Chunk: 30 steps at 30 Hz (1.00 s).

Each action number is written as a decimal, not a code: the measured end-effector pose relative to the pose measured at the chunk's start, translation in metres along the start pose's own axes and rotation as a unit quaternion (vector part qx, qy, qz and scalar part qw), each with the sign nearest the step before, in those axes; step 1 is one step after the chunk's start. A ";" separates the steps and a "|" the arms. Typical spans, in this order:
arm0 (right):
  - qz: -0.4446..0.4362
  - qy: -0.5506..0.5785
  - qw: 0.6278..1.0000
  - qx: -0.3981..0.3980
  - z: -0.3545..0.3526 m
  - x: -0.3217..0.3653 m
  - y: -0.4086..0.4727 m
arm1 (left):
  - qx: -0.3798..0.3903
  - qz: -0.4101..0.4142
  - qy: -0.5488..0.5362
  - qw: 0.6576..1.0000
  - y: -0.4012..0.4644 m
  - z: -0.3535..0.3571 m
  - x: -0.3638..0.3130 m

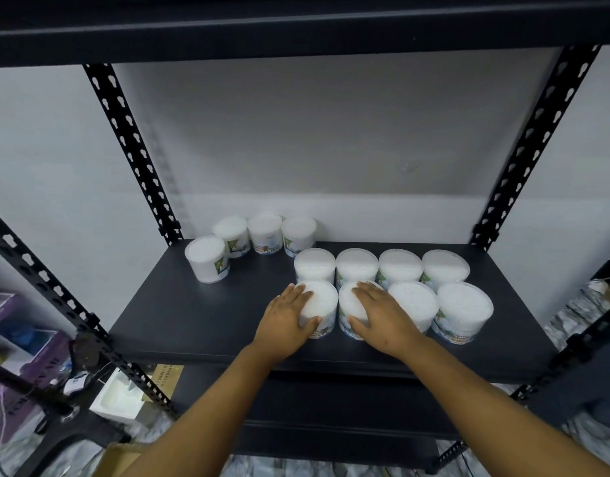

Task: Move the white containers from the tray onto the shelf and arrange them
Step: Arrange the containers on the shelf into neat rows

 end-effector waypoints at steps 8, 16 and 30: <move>0.031 0.012 0.999 0.006 -0.002 0.002 0.007 | -0.011 -0.017 0.020 1.000 -0.001 -0.007 0.007; 0.040 0.010 0.999 0.020 0.003 0.029 0.032 | -0.009 -0.051 0.037 0.998 -0.002 -0.024 0.045; 0.017 -0.010 0.999 0.029 0.033 0.138 0.131 | -0.030 -0.103 0.053 0.993 0.002 -0.089 0.170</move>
Point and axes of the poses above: each hand's wrist, its own y-axis towards the middle knuckle, its own z-axis out of the palm, x = y × z, the point moved 8 cm from there along y, towards the middle knuckle, and after that the axes turned 14 degrees about z, right-handed, at the moved point
